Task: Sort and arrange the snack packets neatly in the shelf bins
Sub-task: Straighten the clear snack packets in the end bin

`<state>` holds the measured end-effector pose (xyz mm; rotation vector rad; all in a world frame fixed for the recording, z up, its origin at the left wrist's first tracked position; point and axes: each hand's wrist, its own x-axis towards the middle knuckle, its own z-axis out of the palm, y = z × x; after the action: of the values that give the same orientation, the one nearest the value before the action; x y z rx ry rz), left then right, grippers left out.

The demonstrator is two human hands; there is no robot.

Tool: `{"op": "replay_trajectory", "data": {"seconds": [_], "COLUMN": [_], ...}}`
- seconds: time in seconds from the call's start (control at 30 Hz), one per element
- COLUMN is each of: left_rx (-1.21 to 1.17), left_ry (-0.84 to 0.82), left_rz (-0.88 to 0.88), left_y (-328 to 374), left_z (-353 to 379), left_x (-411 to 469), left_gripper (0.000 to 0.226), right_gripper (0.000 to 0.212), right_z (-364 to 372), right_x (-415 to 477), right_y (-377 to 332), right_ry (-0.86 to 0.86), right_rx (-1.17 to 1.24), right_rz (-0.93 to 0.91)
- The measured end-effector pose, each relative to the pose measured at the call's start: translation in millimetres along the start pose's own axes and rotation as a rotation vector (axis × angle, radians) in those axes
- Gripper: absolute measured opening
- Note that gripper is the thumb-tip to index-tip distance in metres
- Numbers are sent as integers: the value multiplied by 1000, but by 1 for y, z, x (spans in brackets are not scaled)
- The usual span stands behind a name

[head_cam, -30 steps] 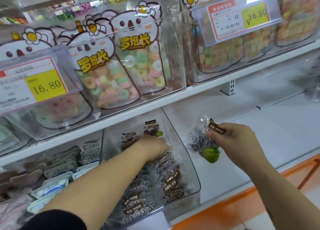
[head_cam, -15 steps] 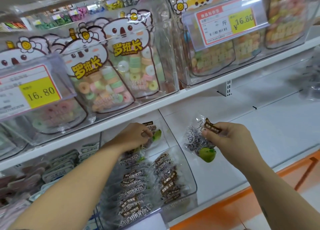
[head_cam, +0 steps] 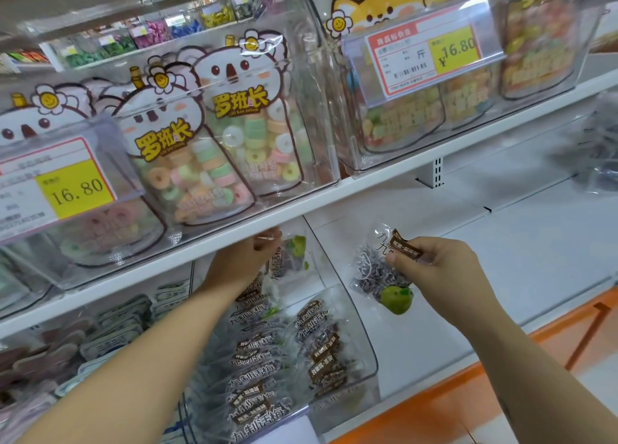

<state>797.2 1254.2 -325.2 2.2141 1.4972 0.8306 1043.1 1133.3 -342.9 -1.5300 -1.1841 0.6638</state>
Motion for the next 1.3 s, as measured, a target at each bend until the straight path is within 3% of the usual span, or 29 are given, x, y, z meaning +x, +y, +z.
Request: {"op": "replay_trajectory", "data": {"seconds": [0.07,0.13,0.2,0.3,0.43,0.5,0.63,0.8,0.93,1.1,1.3], "left_rx": [199,363,375,270,554,671,731,483,282,-170,28], "left_ry": [-50,-201,-336,-473,-631,-648,-611,-749,-487,-234,-19], "left_rz": [64,122,144,39,-30,-8,77,-30,-34,6,187], "left_y": [6,15,20,21,15,12,8,16,29,57,59], "left_z": [-2,1,12,27,29,30,35,24,-2,-39,-56], "left_x": [-2,-3,-5,-7,-9,-11,-16,-18,-32,-102,-137], "left_gripper": [17,22,25,30,51,49,38,43,45,87,68], "right_gripper": [10,10,9,8,10,10,7,7,5,18,26], "right_z": [0,0,0,-1,-1,-1,2,13,24,33,54], "right_x": [0,-1,-2,-2,-2,-1,-5,-7,-16,-29,-48], "right_y": [0,0,0,-1,1,1,-11,-14,-26,-52,-65], "right_ry": [-1,-4,-4,-5,-9,18,121,274,272,74,-205], "right_rx": [-5,-12,-14,-9,-7,5,49,-161,-174,-228,-349], "right_rz": [2,1,3,-1,-14,-42,-236,-617,-759,-888,-960]}}
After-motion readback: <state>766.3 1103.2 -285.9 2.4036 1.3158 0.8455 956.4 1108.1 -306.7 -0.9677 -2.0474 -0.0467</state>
